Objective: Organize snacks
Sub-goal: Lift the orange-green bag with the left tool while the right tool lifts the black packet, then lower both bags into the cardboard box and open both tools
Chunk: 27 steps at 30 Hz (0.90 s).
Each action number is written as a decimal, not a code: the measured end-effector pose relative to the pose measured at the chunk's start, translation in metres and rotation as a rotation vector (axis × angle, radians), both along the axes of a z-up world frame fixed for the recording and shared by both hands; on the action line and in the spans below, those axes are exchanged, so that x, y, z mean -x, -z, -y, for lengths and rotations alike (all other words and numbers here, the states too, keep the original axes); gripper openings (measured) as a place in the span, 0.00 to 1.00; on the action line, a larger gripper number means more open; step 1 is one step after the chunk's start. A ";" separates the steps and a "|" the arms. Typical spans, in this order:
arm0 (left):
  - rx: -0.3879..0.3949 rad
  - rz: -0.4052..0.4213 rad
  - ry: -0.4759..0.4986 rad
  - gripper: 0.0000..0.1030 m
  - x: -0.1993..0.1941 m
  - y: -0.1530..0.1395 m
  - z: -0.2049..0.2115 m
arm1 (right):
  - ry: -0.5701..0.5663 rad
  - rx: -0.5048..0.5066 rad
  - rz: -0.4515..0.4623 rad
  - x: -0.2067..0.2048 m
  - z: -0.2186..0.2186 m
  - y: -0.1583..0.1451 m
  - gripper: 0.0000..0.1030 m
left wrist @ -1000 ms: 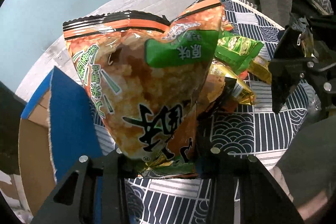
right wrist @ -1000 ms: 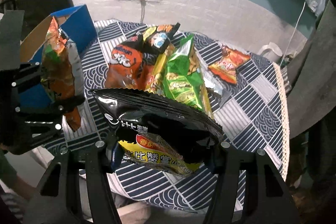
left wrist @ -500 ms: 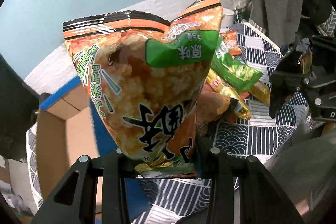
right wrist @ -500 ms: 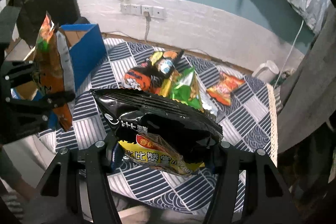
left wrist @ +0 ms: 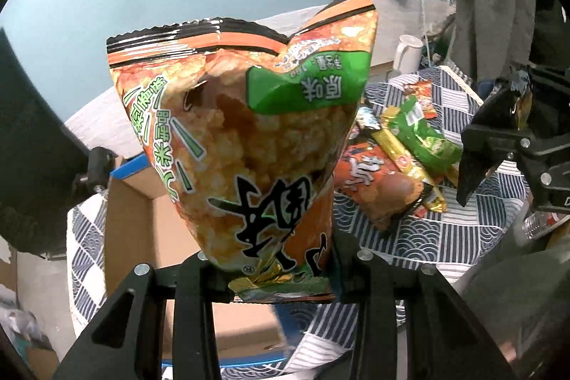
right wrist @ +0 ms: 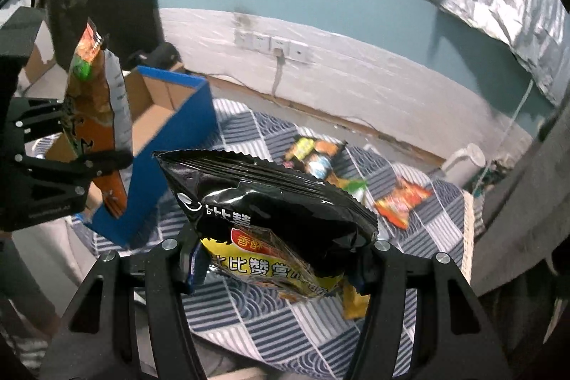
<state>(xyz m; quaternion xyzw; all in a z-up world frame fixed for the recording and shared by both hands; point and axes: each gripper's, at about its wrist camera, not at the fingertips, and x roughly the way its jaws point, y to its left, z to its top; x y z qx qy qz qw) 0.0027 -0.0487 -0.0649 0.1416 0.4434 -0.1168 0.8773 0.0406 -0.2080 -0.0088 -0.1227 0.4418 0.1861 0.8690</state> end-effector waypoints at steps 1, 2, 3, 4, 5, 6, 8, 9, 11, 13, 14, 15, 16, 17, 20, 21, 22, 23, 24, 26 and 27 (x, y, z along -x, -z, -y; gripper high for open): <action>-0.003 0.005 -0.005 0.37 0.000 0.000 -0.002 | -0.012 0.001 0.003 -0.002 -0.007 -0.002 0.59; -0.006 0.009 -0.012 0.37 -0.001 0.000 -0.005 | -0.021 0.003 0.005 -0.004 -0.011 -0.004 0.59; -0.006 0.011 -0.019 0.37 -0.001 0.000 -0.009 | -0.034 0.006 0.010 -0.007 -0.018 -0.006 0.59; -0.004 0.011 -0.024 0.37 -0.001 -0.003 -0.014 | -0.044 0.008 0.012 -0.008 -0.024 -0.007 0.59; -0.001 0.010 -0.033 0.37 -0.001 -0.004 -0.020 | -0.054 0.009 0.015 -0.010 -0.030 -0.009 0.59; 0.000 0.010 -0.039 0.37 -0.002 -0.005 -0.025 | -0.063 0.010 0.015 -0.011 -0.035 -0.011 0.59; -0.004 0.013 -0.056 0.37 -0.003 -0.006 -0.036 | -0.086 0.009 0.016 -0.015 -0.047 -0.013 0.59; -0.009 0.017 -0.062 0.37 -0.003 -0.006 -0.038 | -0.096 0.008 0.013 -0.017 -0.053 -0.013 0.59; -0.015 0.019 -0.078 0.37 -0.005 -0.007 -0.050 | -0.116 0.005 0.005 -0.022 -0.066 -0.013 0.59; -0.018 0.017 -0.096 0.37 -0.008 -0.005 -0.062 | -0.136 -0.007 -0.011 -0.028 -0.079 -0.012 0.59; -0.019 0.015 -0.103 0.37 -0.009 -0.004 -0.067 | -0.147 -0.013 -0.022 -0.031 -0.085 -0.011 0.59; -0.023 0.012 -0.109 0.37 -0.010 -0.002 -0.072 | -0.159 -0.016 -0.034 -0.034 -0.093 -0.009 0.59; -0.028 0.010 -0.116 0.37 -0.011 0.000 -0.077 | -0.168 -0.016 -0.040 -0.036 -0.099 -0.008 0.59; -0.033 0.010 -0.121 0.37 -0.011 0.003 -0.081 | -0.177 -0.016 -0.045 -0.038 -0.104 -0.007 0.59; -0.047 0.003 -0.144 0.37 -0.013 0.010 -0.095 | -0.208 -0.012 -0.062 -0.044 -0.124 -0.001 0.59; -0.045 -0.005 -0.153 0.37 -0.013 0.013 -0.101 | -0.219 -0.016 -0.071 -0.046 -0.131 0.002 0.59; -0.043 -0.008 -0.159 0.37 -0.013 0.014 -0.105 | -0.228 -0.018 -0.079 -0.047 -0.136 0.003 0.59; -0.041 -0.013 -0.166 0.37 -0.013 0.016 -0.110 | -0.235 -0.019 -0.084 -0.048 -0.142 0.006 0.59; -0.042 -0.015 -0.171 0.37 -0.013 0.017 -0.114 | -0.242 -0.020 -0.091 -0.050 -0.147 0.007 0.59; -0.048 -0.014 -0.186 0.37 -0.014 0.019 -0.123 | -0.260 -0.023 -0.108 -0.053 -0.159 0.012 0.59; -0.055 -0.014 -0.198 0.37 -0.014 0.022 -0.129 | -0.270 -0.025 -0.118 -0.054 -0.165 0.015 0.59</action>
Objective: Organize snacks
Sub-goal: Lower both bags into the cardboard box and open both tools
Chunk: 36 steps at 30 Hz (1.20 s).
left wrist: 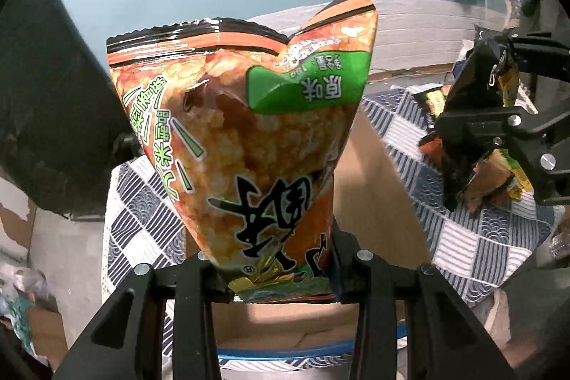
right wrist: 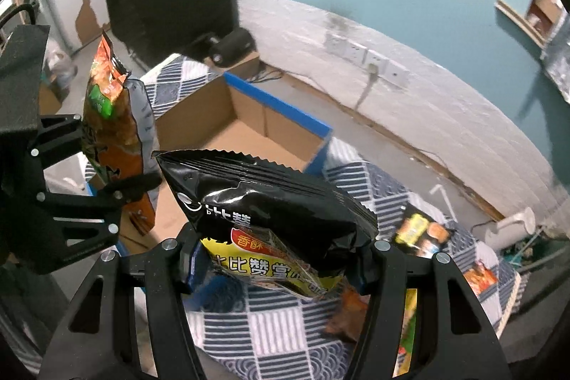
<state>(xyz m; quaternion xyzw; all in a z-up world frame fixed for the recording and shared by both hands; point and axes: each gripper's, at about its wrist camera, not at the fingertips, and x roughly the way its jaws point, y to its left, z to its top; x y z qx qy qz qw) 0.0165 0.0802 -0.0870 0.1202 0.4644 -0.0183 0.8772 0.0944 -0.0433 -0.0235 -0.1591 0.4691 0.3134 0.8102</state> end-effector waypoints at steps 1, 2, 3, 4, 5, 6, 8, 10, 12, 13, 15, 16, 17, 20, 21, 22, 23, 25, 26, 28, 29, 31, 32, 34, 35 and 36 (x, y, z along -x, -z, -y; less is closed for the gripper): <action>-0.007 -0.001 -0.011 0.37 -0.001 0.003 -0.004 | -0.009 0.000 -0.009 -0.001 -0.005 0.002 0.59; -0.012 -0.004 -0.020 0.37 -0.002 0.005 -0.008 | -0.017 0.001 -0.017 -0.002 -0.010 0.004 0.59; -0.018 -0.007 -0.029 0.37 -0.002 0.008 -0.011 | -0.027 0.003 -0.027 -0.002 -0.015 0.007 0.59; -0.020 -0.016 -0.036 0.37 -0.003 0.012 -0.014 | -0.037 0.006 -0.034 -0.003 -0.020 0.009 0.59; -0.014 -0.029 -0.043 0.37 -0.004 0.016 -0.018 | -0.046 0.008 -0.040 -0.003 -0.024 0.011 0.59; -0.006 -0.041 -0.050 0.37 -0.004 0.020 -0.022 | -0.051 0.009 -0.044 -0.002 -0.029 0.012 0.59; 0.001 -0.056 -0.063 0.37 -0.006 0.025 -0.028 | -0.063 0.010 -0.055 -0.002 -0.038 0.016 0.59; 0.004 -0.063 -0.075 0.37 -0.005 0.028 -0.033 | -0.073 0.012 -0.061 -0.002 -0.046 0.019 0.59; 0.007 -0.072 -0.089 0.38 -0.007 0.032 -0.037 | -0.086 0.016 -0.072 -0.002 -0.053 0.024 0.59; 0.008 -0.076 -0.094 0.38 -0.008 0.033 -0.039 | -0.088 0.018 -0.077 -0.004 -0.057 0.026 0.59; 0.014 -0.092 -0.111 0.38 -0.009 0.036 -0.042 | -0.096 0.017 -0.108 -0.005 -0.063 0.032 0.60; 0.014 -0.099 -0.112 0.40 -0.010 0.037 -0.043 | -0.098 0.022 -0.123 -0.008 -0.066 0.035 0.61; 0.011 -0.100 -0.110 0.45 -0.010 0.036 -0.043 | -0.097 0.029 -0.136 -0.008 -0.067 0.037 0.63; -0.027 -0.078 -0.119 0.72 -0.008 0.035 -0.043 | -0.092 0.047 -0.137 -0.007 -0.069 0.040 0.77; -0.040 -0.073 -0.117 0.76 -0.007 0.034 -0.042 | -0.091 0.048 -0.129 -0.006 -0.070 0.040 0.77; -0.044 -0.071 -0.113 0.78 -0.007 0.034 -0.042 | -0.091 0.049 -0.122 -0.006 -0.070 0.040 0.78; -0.051 -0.065 -0.105 0.78 -0.006 0.033 -0.040 | -0.089 0.049 -0.118 -0.006 -0.069 0.039 0.78; -0.053 -0.058 -0.102 0.78 -0.004 0.032 -0.041 | -0.079 0.044 -0.108 -0.008 -0.065 0.036 0.78; -0.049 -0.059 -0.100 0.78 -0.004 0.031 -0.041 | -0.072 0.040 -0.103 -0.008 -0.063 0.034 0.78; -0.048 -0.062 -0.097 0.78 -0.004 0.031 -0.039 | -0.061 0.036 -0.091 -0.008 -0.056 0.029 0.79; -0.050 -0.062 -0.094 0.78 -0.005 0.031 -0.038 | -0.054 0.038 -0.079 -0.008 -0.052 0.027 0.79; -0.050 -0.062 -0.085 0.78 -0.005 0.030 -0.033 | -0.045 0.038 -0.068 -0.007 -0.044 0.023 0.79; -0.050 -0.061 -0.080 0.78 -0.005 0.029 -0.029 | -0.039 0.037 -0.066 -0.006 -0.041 0.022 0.79; -0.046 -0.059 -0.070 0.78 -0.005 0.027 -0.026 | -0.025 0.030 -0.070 -0.006 -0.030 0.021 0.79; -0.044 -0.056 -0.064 0.78 -0.005 0.026 -0.022 | -0.019 0.029 -0.071 -0.006 -0.025 0.020 0.79; -0.044 -0.054 -0.061 0.78 -0.005 0.025 -0.019 | -0.012 0.032 -0.070 -0.005 -0.019 0.020 0.79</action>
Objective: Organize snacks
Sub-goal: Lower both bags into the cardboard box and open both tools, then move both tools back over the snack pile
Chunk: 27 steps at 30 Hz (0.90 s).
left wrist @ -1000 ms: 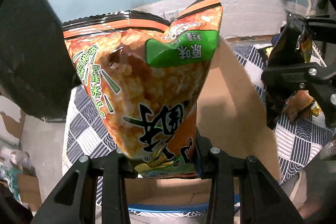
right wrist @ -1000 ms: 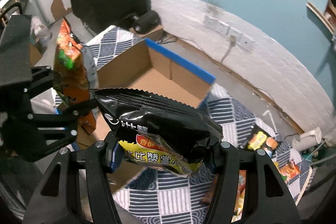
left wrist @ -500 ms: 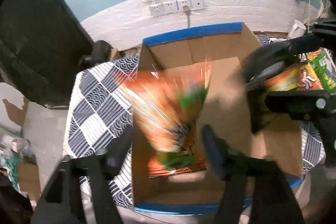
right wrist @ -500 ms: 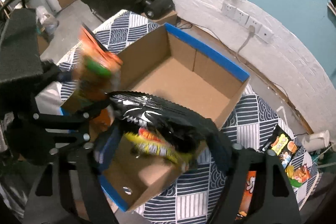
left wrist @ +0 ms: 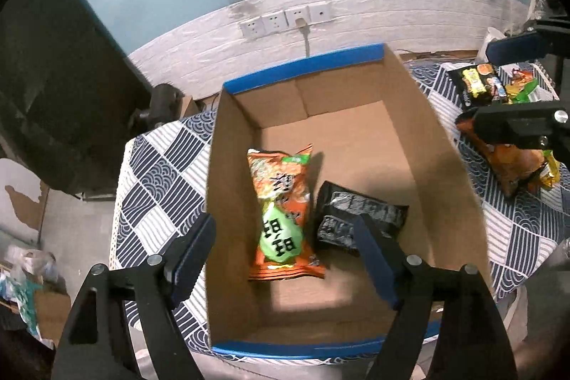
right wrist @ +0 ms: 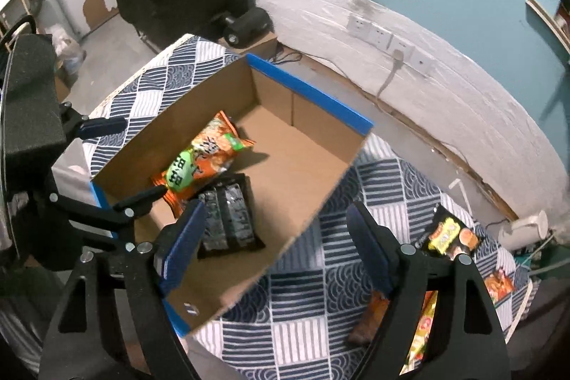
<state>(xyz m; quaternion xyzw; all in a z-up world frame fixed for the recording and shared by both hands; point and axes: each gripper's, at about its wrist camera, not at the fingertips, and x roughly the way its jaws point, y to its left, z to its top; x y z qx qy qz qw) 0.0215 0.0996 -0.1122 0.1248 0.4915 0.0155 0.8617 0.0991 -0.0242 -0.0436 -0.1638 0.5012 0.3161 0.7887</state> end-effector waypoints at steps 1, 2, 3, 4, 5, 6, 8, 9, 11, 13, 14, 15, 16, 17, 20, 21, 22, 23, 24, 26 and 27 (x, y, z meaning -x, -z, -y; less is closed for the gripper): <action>0.001 0.003 0.004 0.78 0.000 -0.002 0.005 | 0.004 0.002 0.000 0.000 0.005 0.000 0.79; 0.006 0.002 0.006 0.78 -0.001 -0.003 0.007 | 0.009 0.005 0.000 -0.001 0.010 -0.001 0.79; 0.013 0.001 0.009 0.78 -0.002 -0.004 0.010 | 0.018 0.007 0.002 0.000 0.017 -0.001 0.79; 0.025 0.001 0.011 0.78 -0.003 -0.006 0.014 | 0.025 0.006 0.003 0.000 0.023 -0.001 0.79; 0.040 0.005 0.014 0.78 -0.004 -0.009 0.018 | 0.036 0.006 0.002 0.000 0.030 -0.002 0.79; 0.054 0.007 0.021 0.78 -0.004 -0.012 0.023 | 0.048 0.005 0.002 0.000 0.038 -0.002 0.79; 0.065 0.012 0.042 0.78 -0.006 -0.016 0.035 | 0.069 0.005 0.005 0.000 0.052 -0.003 0.79; 0.063 0.014 0.053 0.78 -0.008 -0.017 0.042 | 0.083 0.008 0.008 0.000 0.061 -0.003 0.79; 0.061 0.015 0.077 0.78 -0.009 -0.019 0.056 | 0.104 0.010 0.008 0.000 0.076 -0.002 0.79; 0.060 0.007 0.096 0.78 -0.012 -0.019 0.067 | 0.134 0.008 0.007 -0.001 0.093 -0.001 0.79; 0.062 0.001 0.107 0.78 -0.013 -0.018 0.074 | 0.151 0.007 0.004 -0.002 0.103 0.000 0.79; 0.066 -0.005 0.117 0.78 -0.013 -0.018 0.081 | 0.166 0.010 0.002 -0.003 0.113 0.002 0.79; 0.074 -0.013 0.132 0.78 -0.014 -0.018 0.090 | 0.175 0.014 0.001 -0.002 0.120 0.004 0.79; 0.079 -0.018 0.141 0.78 -0.015 -0.018 0.096 | 0.185 0.019 0.002 -0.002 0.128 0.005 0.79; 0.085 -0.029 0.171 0.78 -0.017 -0.018 0.116 | 0.222 0.043 0.000 -0.002 0.156 0.012 0.79; 0.087 -0.034 0.181 0.78 -0.019 -0.017 0.124 | 0.233 0.049 -0.005 -0.002 0.164 0.014 0.79; 0.091 -0.038 0.191 0.78 -0.020 -0.016 0.131 | 0.244 0.055 -0.007 -0.003 0.172 0.017 0.79; 0.093 -0.041 0.198 0.78 -0.020 -0.016 0.136 | 0.257 0.061 -0.008 -0.003 0.180 0.019 0.79; 0.095 -0.048 0.206 0.78 -0.022 -0.014 0.144 | 0.268 0.063 -0.010 -0.004 0.187 0.020 0.79; 0.099 -0.062 0.220 0.78 -0.025 -0.010 0.155 | 0.298 0.061 -0.019 -0.006 0.204 0.024 0.79; 0.101 -0.071 0.228 0.78 -0.027 -0.008 0.162 | 0.308 0.060 -0.024 -0.007 0.210 0.025 0.79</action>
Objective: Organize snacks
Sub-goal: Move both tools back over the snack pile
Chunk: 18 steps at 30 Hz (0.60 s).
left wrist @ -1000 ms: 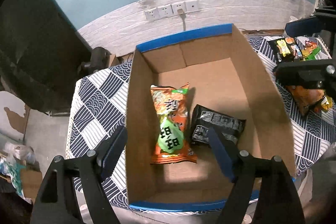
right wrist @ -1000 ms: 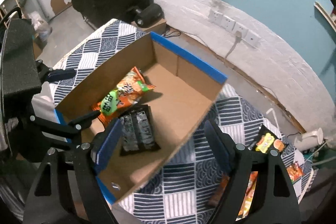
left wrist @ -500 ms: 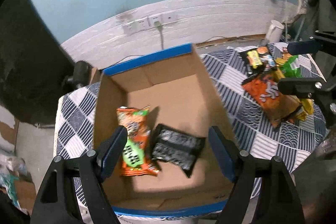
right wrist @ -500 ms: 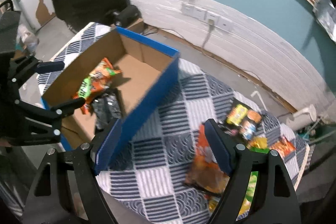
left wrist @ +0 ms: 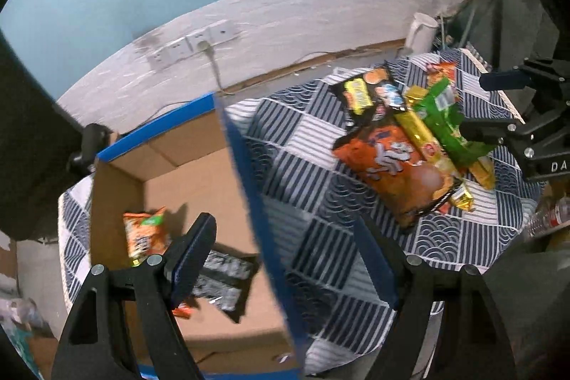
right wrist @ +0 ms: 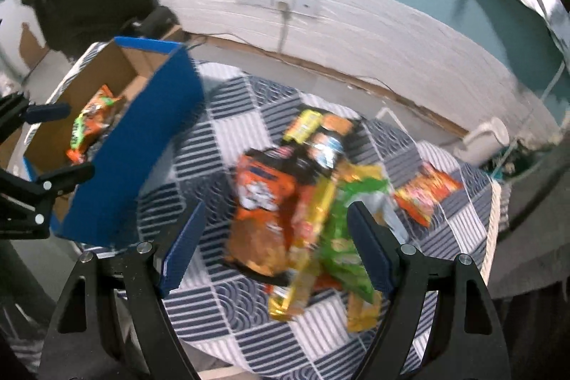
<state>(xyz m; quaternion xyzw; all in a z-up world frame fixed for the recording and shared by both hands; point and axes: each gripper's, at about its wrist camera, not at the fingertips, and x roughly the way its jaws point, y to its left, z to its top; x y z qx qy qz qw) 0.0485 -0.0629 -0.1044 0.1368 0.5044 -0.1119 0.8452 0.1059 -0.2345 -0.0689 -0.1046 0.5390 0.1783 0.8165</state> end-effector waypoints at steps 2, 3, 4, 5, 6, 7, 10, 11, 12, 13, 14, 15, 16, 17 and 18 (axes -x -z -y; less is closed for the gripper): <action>0.001 -0.011 0.007 0.78 -0.003 0.003 0.010 | 0.020 0.010 -0.008 -0.003 0.015 0.004 0.79; -0.001 -0.021 0.013 0.78 -0.006 0.006 0.016 | 0.026 0.017 -0.008 -0.003 0.020 0.006 0.79; -0.001 -0.027 0.017 0.78 -0.009 0.008 0.021 | 0.033 0.023 -0.009 -0.005 0.026 0.007 0.79; 0.000 -0.031 0.021 0.78 -0.011 0.009 0.024 | 0.040 0.026 -0.013 -0.006 0.032 0.009 0.79; -0.001 -0.035 0.026 0.78 -0.013 0.011 0.029 | 0.045 0.026 -0.018 -0.007 0.037 0.011 0.79; -0.001 -0.037 0.028 0.78 -0.014 0.012 0.032 | 0.052 0.023 -0.025 -0.008 0.042 0.014 0.79; -0.004 -0.050 0.035 0.78 -0.020 0.021 0.040 | 0.076 0.006 -0.054 -0.012 0.057 0.024 0.79; -0.006 -0.059 0.031 0.78 -0.023 0.025 0.042 | 0.081 0.006 -0.060 -0.013 0.060 0.027 0.79; -0.005 -0.072 0.025 0.78 -0.026 0.029 0.044 | 0.087 0.007 -0.069 -0.014 0.065 0.030 0.79; -0.003 -0.080 0.021 0.78 -0.028 0.031 0.045 | 0.089 0.005 -0.076 -0.016 0.067 0.033 0.79; 0.004 -0.092 0.015 0.78 -0.030 0.035 0.046 | 0.089 0.001 -0.083 -0.017 0.069 0.035 0.79; 0.010 -0.103 0.010 0.78 -0.033 0.038 0.048 | 0.087 -0.003 -0.091 -0.018 0.071 0.039 0.79; 0.011 -0.109 0.009 0.78 -0.034 0.040 0.049 | 0.087 -0.004 -0.096 -0.018 0.072 0.041 0.79; 0.012 -0.119 0.009 0.78 -0.036 0.043 0.052 | 0.087 -0.005 -0.101 -0.019 0.073 0.044 0.79; 0.012 -0.124 0.011 0.78 -0.037 0.045 0.054 | 0.084 -0.009 -0.110 -0.020 0.074 0.048 0.79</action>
